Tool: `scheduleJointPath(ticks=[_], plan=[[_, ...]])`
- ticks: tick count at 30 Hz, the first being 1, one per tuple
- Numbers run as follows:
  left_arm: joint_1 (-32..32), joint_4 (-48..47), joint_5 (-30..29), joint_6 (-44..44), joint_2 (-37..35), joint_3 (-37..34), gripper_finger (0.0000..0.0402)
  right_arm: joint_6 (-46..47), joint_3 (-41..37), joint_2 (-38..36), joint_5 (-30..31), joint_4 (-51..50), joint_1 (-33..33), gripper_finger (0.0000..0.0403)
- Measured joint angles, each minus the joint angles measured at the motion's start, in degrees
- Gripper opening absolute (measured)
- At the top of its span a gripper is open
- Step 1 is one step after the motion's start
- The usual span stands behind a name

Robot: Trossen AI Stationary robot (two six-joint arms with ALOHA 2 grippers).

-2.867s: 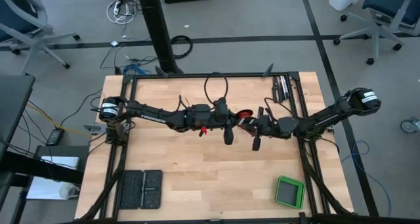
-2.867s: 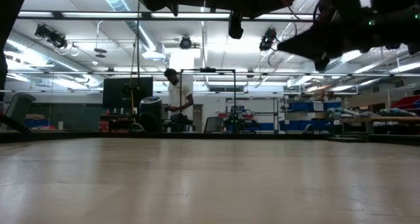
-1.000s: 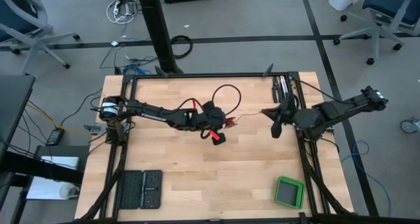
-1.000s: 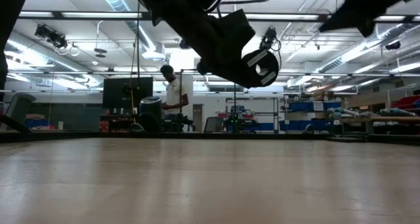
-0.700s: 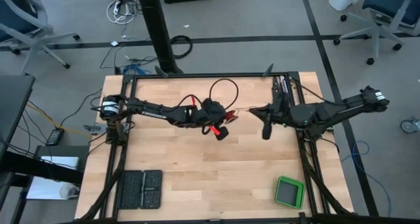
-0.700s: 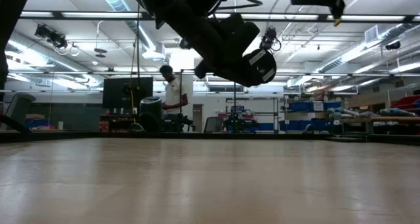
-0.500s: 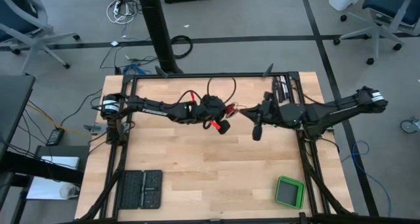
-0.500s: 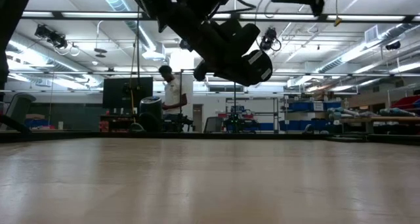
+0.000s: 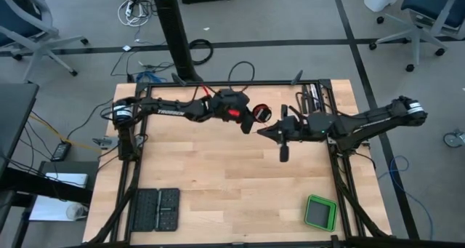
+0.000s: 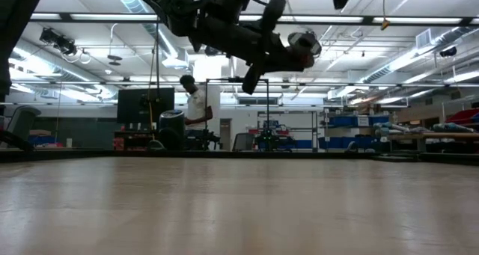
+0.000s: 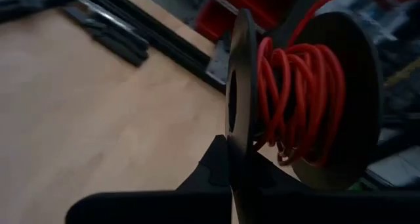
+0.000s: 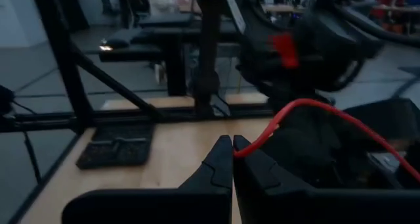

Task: Coil cords
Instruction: Coil the wire cable onto the spool

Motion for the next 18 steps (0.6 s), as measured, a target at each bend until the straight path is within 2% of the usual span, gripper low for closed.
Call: scheduleJointPath(ticks=[2,5,12,18], plan=[[0.8,0.7,3.7,-0.1,0.0,0.0,0.0001,-0.5,0.0,-1.5,-0.1,-0.8,0.6,0.0000],[1.1,2.2,5.1,-0.4,0.0,0.0,0.0001,-0.3,0.0,-2.4,-0.1,-2.1,0.6,0.0000],[-0.9,3.6,5.4,0.0,0.0,0.0,0.0001,0.4,0.0,-1.8,1.8,-6.3,-2.5,0.0000],[-1.6,5.1,4.0,-0.3,0.0,0.0,0.0001,2.0,0.0,0.5,-1.7,-6.1,-4.7,0.0000]])
